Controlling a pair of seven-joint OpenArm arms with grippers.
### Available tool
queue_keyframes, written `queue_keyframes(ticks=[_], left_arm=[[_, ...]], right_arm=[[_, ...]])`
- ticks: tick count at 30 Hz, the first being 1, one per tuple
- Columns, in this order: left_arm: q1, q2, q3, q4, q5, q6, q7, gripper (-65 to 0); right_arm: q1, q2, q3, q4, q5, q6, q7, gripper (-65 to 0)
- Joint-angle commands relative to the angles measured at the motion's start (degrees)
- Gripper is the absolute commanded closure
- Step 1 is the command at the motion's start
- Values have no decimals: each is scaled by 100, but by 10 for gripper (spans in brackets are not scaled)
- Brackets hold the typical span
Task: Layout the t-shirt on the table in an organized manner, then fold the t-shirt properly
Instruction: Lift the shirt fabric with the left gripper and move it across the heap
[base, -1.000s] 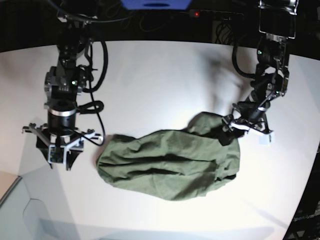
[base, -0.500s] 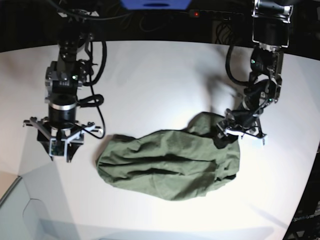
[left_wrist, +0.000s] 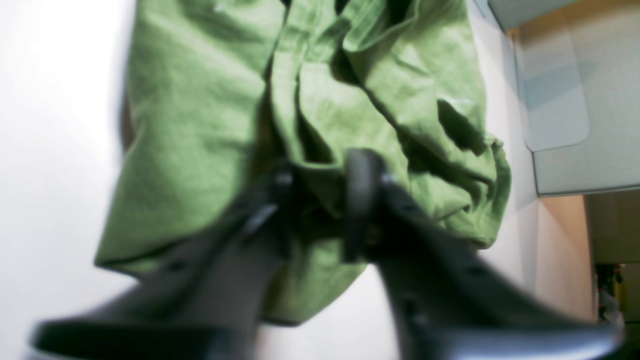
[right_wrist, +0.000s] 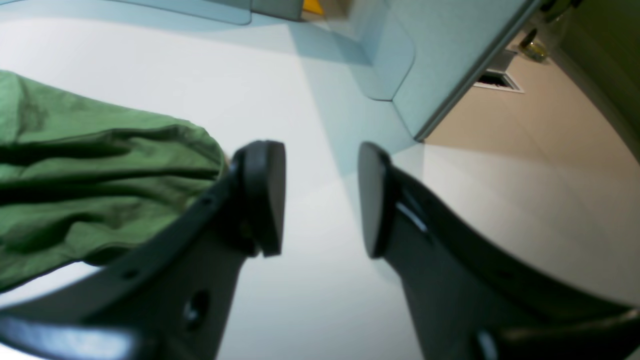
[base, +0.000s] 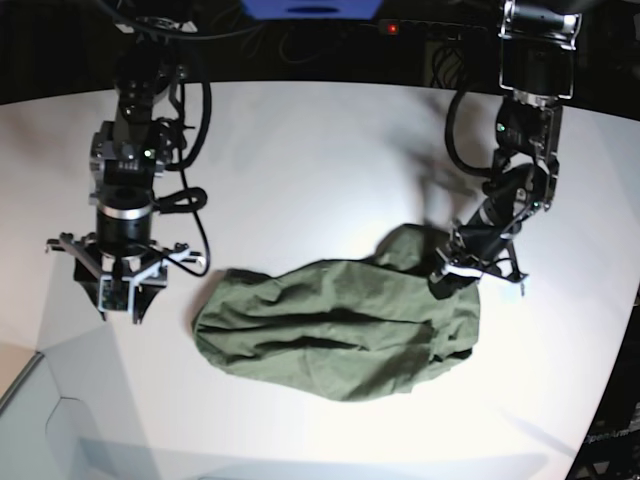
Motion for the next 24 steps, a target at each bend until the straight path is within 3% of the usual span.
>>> queue_keyframes(ticks=[1, 2, 7, 17, 24], left_arm=[[-251, -25, -35, 59, -94, -84, -84, -37], [-304, 37, -35, -38, -94, -84, -84, 0], [-471, 186, -26, -249, -155, -93, -75, -1], [171, 345, -26, 2432, -164, -93, -75, -2], [602, 371, 378, 3610, -164, -67, -75, -2]], right_arm=[[63, 14, -5, 127, -35, -16, 170, -244], [63, 14, -5, 127, -35, -16, 170, -244], [63, 14, -5, 127, -35, -16, 170, -244], [195, 129, 232, 127, -35, -16, 197, -244], [634, 181, 1120, 145, -17, 1, 179, -244]])
